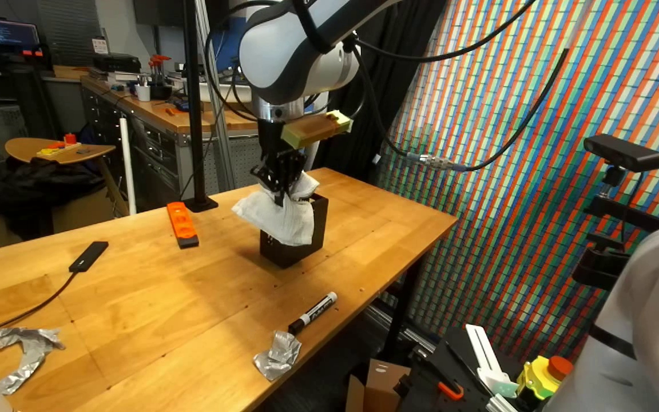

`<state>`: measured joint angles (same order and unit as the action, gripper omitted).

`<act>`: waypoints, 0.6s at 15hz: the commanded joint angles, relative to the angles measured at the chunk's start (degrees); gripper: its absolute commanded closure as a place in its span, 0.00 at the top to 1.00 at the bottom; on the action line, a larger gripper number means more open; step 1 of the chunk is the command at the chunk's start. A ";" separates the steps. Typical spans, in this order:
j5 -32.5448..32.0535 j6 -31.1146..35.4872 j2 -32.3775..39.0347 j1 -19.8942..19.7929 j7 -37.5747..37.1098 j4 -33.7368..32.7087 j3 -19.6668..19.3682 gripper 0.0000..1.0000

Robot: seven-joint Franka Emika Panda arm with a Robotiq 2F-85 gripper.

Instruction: Put the towel in the black box

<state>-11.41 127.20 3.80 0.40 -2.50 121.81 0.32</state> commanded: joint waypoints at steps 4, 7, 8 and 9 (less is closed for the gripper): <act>-0.40 2.49 4.96 0.44 -1.34 0.14 -0.28 0.03; 0.02 1.83 5.16 -0.07 -0.47 -1.12 -0.81 0.03; 0.81 1.17 5.67 -0.25 0.36 -1.79 -0.87 0.03; 2.51 0.23 6.62 -0.50 1.83 -2.70 -0.78 0.03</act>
<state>-11.49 128.16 6.92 0.68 -3.15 121.62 -0.15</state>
